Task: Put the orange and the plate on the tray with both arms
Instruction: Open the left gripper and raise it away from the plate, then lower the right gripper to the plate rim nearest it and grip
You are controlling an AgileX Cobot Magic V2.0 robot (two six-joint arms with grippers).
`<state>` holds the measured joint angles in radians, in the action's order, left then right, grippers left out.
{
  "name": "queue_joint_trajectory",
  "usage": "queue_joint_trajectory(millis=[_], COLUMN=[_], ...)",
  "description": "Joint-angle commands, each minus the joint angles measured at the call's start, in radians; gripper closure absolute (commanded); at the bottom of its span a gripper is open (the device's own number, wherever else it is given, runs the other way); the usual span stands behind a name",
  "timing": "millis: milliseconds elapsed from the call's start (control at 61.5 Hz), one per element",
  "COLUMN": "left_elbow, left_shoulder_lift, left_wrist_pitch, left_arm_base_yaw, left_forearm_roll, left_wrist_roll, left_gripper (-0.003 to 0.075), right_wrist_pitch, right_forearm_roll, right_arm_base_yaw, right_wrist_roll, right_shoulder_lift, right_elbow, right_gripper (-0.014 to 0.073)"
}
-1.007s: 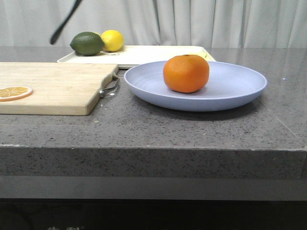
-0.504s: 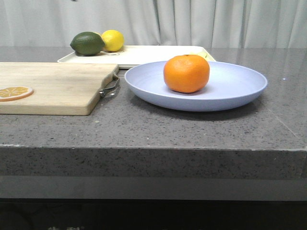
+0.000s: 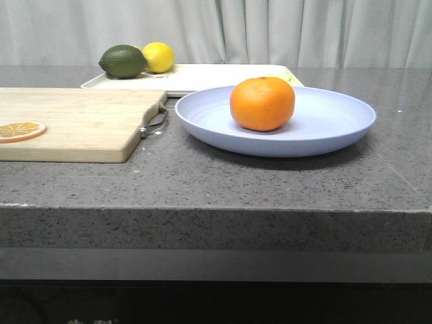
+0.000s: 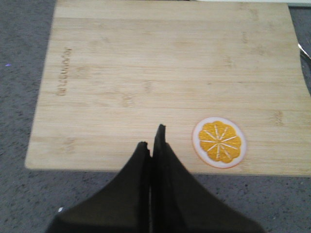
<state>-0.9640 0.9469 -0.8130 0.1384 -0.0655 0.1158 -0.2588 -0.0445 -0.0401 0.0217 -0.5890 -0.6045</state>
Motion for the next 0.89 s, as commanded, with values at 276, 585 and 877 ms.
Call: queue_joint_trajectory(millis=[276, 585, 877], left_elbow=[0.37, 0.535, 0.556], left_shoulder_lift=[-0.568, -0.818, -0.87], left_wrist_pitch=[0.339, 0.44, 0.465], left_arm_base_yaw=[-0.045, -0.045, -0.045], left_forearm_roll=[-0.021, -0.021, -0.021], left_wrist_roll=[0.003, 0.003, 0.003], left_gripper=[0.0738, 0.0738, 0.0738], right_wrist_pitch=[0.068, 0.034, -0.106], right_forearm_roll=[-0.002, -0.002, -0.034], right_arm_base_yaw=[0.0, 0.0, 0.0], right_wrist_roll=[0.005, 0.005, 0.005], right_shoulder_lift=[-0.007, -0.008, -0.22], right_elbow=[-0.039, -0.039, -0.172], right_gripper=[-0.0048, -0.0048, -0.0048])
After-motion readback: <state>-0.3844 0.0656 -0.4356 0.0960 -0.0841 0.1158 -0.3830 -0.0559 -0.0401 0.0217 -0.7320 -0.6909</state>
